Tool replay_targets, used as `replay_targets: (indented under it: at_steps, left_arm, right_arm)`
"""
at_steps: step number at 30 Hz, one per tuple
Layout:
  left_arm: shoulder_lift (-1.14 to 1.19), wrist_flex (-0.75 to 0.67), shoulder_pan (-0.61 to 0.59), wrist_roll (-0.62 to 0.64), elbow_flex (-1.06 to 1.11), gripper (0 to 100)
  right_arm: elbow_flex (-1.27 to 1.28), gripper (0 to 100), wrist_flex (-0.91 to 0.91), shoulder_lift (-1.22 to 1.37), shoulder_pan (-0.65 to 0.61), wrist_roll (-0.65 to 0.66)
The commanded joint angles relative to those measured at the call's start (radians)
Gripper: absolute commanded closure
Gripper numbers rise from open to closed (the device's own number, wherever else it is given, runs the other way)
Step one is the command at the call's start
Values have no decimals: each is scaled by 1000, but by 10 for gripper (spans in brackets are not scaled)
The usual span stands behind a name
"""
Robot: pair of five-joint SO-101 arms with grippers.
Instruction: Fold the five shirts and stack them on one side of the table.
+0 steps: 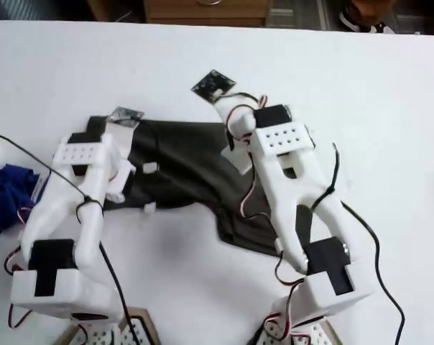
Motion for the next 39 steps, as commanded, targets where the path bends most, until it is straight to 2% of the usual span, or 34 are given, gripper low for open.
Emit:
replay_targets:
  at_steps: [1,16,29,39]
  left_arm:
    - [-3,0,6,0,-39,976]
    - [-3,0,3,-2,-35,976]
    - [-3,5,2,-2,-35,976]
    - [-8,6,2,0,-38,976]
  right_arm:
    - [-43,980,7,-7,28,-6]
    - [-106,980,10,-7,96,-6]
    - [-183,980,1,2,234,0]
    - [-167,980,1,10,231,-5]
